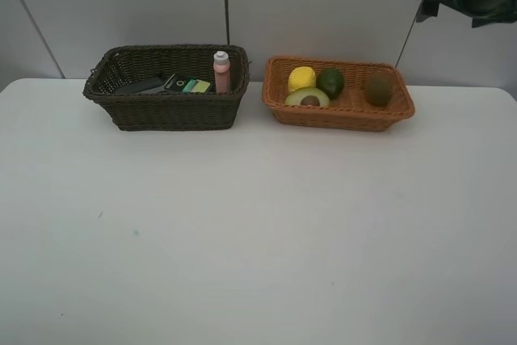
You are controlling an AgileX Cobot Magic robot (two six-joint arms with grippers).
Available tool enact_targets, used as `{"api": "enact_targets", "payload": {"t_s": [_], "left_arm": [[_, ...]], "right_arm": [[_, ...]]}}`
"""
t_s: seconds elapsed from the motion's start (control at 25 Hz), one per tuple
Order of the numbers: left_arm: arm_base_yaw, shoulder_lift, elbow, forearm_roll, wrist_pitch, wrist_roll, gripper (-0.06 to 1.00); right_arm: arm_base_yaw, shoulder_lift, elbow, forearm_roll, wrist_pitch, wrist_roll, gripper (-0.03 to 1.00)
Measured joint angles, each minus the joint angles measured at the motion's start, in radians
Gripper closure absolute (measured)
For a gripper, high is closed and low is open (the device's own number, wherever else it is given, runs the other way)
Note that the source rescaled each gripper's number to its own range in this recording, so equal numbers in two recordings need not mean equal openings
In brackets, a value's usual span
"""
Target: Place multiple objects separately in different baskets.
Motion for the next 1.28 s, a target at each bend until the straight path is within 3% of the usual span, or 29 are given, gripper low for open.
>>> {"api": "enact_targets", "payload": {"t_s": [0.4, 0.72, 0.96, 1.16, 1.28], "left_arm": [[0.0, 0.0, 0.0, 0.0, 0.0, 0.0, -0.06], [0.0, 0.0, 0.0, 0.0, 0.0, 0.0, -0.06], [0.0, 0.0, 0.0, 0.0, 0.0, 0.0, -0.06], [0.0, 0.0, 0.0, 0.0, 0.0, 0.0, -0.06], [0.0, 0.0, 0.0, 0.0, 0.0, 0.0, -0.06]], "right_arm": [[-0.002, -0.503, 0.42, -0.073, 0.037, -0.002, -0.03], [-0.002, -1.063, 0.754, -0.071, 0.23, -0.002, -0.03], [-0.002, -1.471, 0.802, -0.014, 0.462, -0.015, -0.03], [-0.002, -1.681, 0.802, 0.121, 0.593, -0.095, -0.03], [-0.002, -1.768, 0.802, 0.138, 0.663, -0.136, -0.03]]}}
